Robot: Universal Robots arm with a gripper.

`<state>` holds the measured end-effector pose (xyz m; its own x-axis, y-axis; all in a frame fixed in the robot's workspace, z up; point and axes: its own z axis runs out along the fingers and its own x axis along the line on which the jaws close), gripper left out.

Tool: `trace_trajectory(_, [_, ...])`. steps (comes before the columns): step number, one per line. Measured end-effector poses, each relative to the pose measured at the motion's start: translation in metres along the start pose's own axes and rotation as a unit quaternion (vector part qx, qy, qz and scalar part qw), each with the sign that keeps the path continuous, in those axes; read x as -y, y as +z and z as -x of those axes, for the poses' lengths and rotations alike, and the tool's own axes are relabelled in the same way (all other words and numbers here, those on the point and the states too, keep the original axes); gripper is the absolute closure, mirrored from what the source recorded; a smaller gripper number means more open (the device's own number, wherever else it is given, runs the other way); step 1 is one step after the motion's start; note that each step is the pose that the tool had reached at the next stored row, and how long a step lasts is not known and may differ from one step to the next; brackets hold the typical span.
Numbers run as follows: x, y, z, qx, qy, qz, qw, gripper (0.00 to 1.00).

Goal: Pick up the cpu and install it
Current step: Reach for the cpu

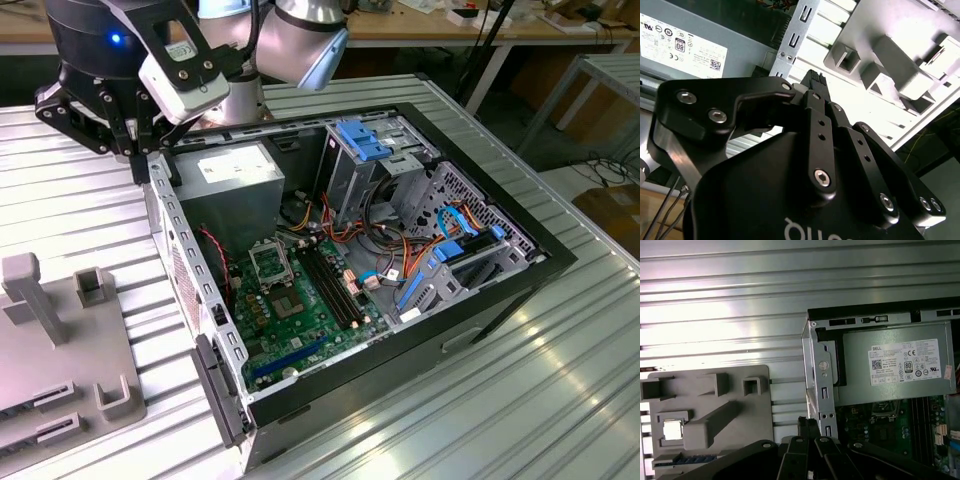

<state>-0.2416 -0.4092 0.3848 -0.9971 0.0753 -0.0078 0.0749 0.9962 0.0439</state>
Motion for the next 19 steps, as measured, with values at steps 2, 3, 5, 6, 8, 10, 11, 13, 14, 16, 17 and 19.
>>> trace_trajectory(2, [0.0002, 0.0001, -0.0021, 0.0001, 0.000, 0.0000, 1.00000, 0.89])
trace_trajectory(3, [0.0002, 0.0001, -0.0029, 0.0000, 0.000, 0.0000, 1.00000, 0.89])
trace_trajectory(5, [0.0005, 0.0003, -0.0062, 0.0000, 0.000, 0.0000, 1.00000, 0.89])
trace_trajectory(6, [0.0006, 0.0003, -0.0073, 0.0000, 0.000, 0.0000, 1.00000, 0.89])
trace_trajectory(8, [0.0010, 0.0005, -0.0102, 0.0000, 0.000, 0.0000, 1.00000, 0.89])
trace_trajectory(10, [0.0022, 0.0010, -0.0135, 0.0000, 0.000, 0.0000, 1.00000, 0.89])
trace_trajectory(11, [0.0041, 0.0013, -0.0166, 0.0000, 0.000, 0.0000, 1.00000, 0.89])
trace_trajectory(13, [0.0065, 0.0016, -0.0201, 0.0000, 0.000, 0.0000, 1.00000, 0.89])
trace_trajectory(14, [0.0080, 0.0018, -0.0223, 0.0000, 0.000, 0.0000, 1.00000, 0.89])
trace_trajectory(16, [0.0111, 0.0021, -0.0272, 0.0000, 0.000, 0.0000, 1.00000, 0.89])
trace_trajectory(17, [0.0123, 0.0021, -0.0290, 0.0000, 0.000, 0.0000, 1.00000, 0.89])
trace_trajectory(19, [0.0146, 0.0023, -0.0343, 0.0000, 0.000, 0.0000, 1.00000, 0.89])
